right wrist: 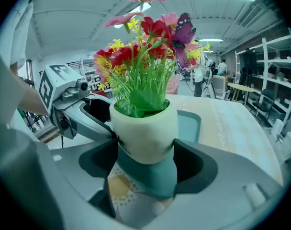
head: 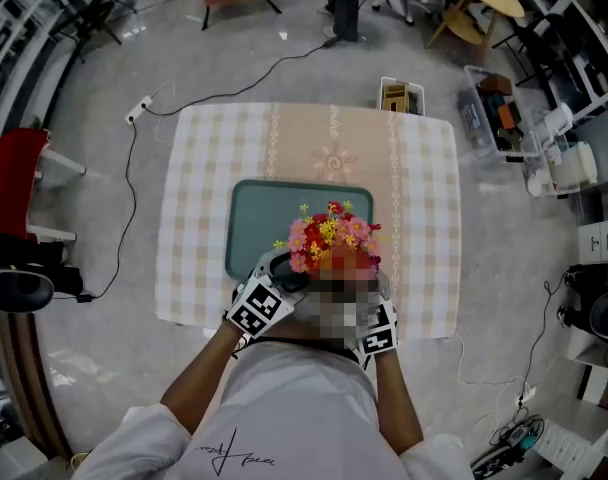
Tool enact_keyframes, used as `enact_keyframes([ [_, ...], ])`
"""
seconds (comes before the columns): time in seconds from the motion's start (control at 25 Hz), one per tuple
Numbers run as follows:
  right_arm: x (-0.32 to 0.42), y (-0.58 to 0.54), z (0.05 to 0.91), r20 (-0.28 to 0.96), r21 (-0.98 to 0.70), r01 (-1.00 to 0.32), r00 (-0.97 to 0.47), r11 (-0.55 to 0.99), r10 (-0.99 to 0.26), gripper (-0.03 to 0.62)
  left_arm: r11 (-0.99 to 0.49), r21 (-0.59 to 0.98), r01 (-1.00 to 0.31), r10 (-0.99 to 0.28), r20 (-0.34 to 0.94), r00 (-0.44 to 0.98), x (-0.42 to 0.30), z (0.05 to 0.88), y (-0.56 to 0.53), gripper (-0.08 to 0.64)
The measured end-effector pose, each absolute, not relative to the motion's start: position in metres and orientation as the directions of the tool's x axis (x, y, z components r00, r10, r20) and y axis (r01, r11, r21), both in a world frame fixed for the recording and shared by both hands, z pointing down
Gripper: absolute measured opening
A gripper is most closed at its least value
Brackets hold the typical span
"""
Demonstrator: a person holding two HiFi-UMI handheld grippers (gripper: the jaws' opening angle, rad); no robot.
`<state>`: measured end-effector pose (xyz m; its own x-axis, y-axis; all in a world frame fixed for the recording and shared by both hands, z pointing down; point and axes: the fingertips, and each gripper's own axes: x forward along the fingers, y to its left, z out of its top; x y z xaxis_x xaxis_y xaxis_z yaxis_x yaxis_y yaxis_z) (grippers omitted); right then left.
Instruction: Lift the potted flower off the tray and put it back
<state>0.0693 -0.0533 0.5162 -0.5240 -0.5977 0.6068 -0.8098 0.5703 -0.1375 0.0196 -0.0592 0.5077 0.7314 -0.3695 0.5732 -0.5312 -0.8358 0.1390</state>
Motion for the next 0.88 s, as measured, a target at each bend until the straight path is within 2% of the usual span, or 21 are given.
enact_keyframes([
  [0.88,0.062,-0.025,0.444,0.537,-0.077,-0.762,-0.575,0.643,-0.617,0.367,-0.802,0.076,-0.593,-0.492,0.48,0.726,0.012,0.438,-0.026,0.316],
])
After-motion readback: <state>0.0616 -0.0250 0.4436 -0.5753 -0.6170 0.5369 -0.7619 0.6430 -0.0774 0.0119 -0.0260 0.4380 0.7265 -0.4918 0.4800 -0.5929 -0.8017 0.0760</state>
